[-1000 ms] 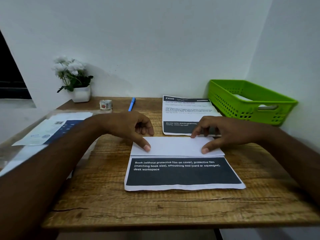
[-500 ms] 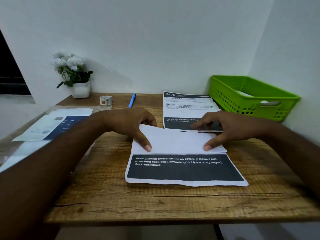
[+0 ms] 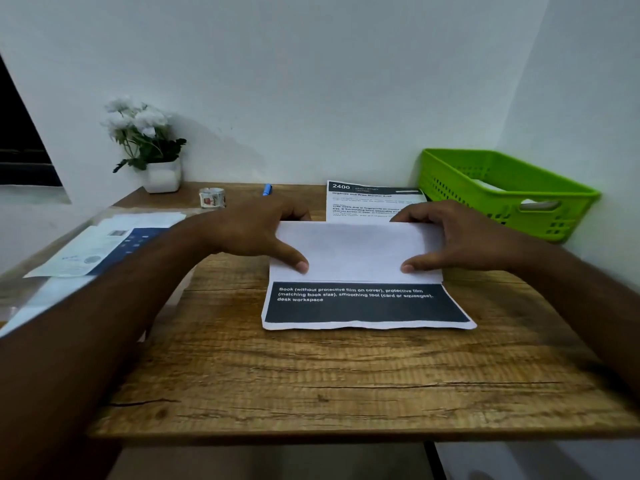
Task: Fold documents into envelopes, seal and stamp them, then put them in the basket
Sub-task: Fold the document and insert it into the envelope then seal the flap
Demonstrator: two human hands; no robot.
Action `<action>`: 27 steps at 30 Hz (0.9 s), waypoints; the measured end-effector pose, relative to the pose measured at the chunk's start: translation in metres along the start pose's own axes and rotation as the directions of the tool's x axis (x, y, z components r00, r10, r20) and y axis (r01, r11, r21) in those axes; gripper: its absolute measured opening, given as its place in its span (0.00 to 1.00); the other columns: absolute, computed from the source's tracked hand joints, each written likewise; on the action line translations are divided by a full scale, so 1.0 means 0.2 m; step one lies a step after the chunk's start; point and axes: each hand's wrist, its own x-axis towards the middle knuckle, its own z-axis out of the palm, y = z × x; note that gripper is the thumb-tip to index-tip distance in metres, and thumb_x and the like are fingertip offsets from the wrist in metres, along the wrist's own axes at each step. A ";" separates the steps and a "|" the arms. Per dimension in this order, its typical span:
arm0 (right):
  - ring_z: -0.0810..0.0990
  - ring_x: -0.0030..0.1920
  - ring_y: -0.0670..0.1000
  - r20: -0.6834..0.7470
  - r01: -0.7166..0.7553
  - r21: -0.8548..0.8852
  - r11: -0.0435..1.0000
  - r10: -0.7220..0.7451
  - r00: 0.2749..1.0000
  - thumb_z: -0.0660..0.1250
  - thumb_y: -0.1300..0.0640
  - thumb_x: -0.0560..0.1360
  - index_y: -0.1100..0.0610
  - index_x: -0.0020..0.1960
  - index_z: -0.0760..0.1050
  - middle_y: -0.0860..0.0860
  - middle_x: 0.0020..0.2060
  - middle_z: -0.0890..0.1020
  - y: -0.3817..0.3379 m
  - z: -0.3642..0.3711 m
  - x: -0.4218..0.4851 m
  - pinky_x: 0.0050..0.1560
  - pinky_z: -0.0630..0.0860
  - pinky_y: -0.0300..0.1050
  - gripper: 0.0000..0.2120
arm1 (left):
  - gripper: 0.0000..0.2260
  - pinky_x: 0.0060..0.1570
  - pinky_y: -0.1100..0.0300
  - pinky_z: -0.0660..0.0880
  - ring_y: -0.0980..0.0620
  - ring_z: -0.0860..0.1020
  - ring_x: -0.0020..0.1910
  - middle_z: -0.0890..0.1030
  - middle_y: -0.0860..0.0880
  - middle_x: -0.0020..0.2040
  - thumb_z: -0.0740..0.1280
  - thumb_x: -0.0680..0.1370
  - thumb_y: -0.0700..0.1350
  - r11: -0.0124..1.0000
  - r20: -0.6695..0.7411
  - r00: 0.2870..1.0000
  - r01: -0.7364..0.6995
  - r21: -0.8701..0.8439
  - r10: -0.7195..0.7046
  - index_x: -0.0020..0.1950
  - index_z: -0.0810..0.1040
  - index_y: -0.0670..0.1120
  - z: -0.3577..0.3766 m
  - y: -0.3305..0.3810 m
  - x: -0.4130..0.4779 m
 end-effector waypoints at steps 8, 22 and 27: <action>0.82 0.45 0.43 -0.048 0.048 0.021 0.999 -0.047 0.998 0.79 0.59 0.67 0.45 0.47 0.80 0.41 0.43 0.84 0.02 0.00 0.00 0.47 0.76 0.42 0.13 | 0.11 0.35 0.69 0.69 0.56 0.76 0.43 0.78 0.54 0.41 0.77 0.68 0.49 0.991 -0.091 0.987 -0.130 0.012 0.131 0.42 0.77 0.48 0.00 -0.02 0.01; 0.80 0.48 0.42 0.238 0.061 -0.126 0.990 -0.029 0.971 0.76 0.46 0.68 0.37 0.45 0.82 0.38 0.45 0.82 -0.05 -0.01 -0.04 0.48 0.76 0.53 0.07 | 0.31 0.48 0.67 0.72 0.61 0.76 0.57 0.81 0.61 0.56 0.71 0.59 0.71 0.991 0.324 0.943 -0.042 -0.124 0.080 0.57 0.81 0.57 -0.04 0.02 -0.03; 0.78 0.50 0.42 0.374 0.014 -0.021 1.000 -0.005 0.927 0.65 0.23 0.61 0.38 0.53 0.83 0.40 0.47 0.80 -0.11 -0.02 -0.04 0.53 0.74 0.47 0.29 | 0.23 0.56 0.65 0.71 0.66 0.72 0.63 0.77 0.63 0.62 0.73 0.63 0.61 0.993 0.413 0.905 -0.070 -0.093 0.103 0.56 0.82 0.58 -0.05 0.05 -0.04</action>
